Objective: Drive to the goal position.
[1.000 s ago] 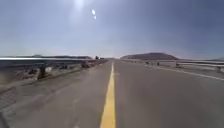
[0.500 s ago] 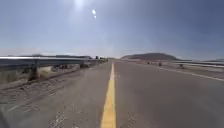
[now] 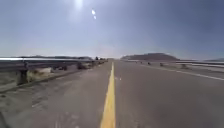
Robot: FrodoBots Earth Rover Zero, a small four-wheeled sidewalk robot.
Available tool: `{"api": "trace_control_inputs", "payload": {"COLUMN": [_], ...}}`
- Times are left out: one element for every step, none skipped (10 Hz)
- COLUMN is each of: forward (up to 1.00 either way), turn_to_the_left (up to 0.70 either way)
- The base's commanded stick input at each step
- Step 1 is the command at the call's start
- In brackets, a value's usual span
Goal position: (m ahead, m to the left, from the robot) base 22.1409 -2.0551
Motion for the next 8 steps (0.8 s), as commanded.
{"api": "trace_control_inputs", "payload": {"forward": [0.85, 0.85, 0.85, 0.85, 0.85, 0.85, 0.85, 0.85], "turn_to_the_left": [0.00, 0.00, 0.00, 0.00, 0.00, 0.00, 0.00, 0.00]}}
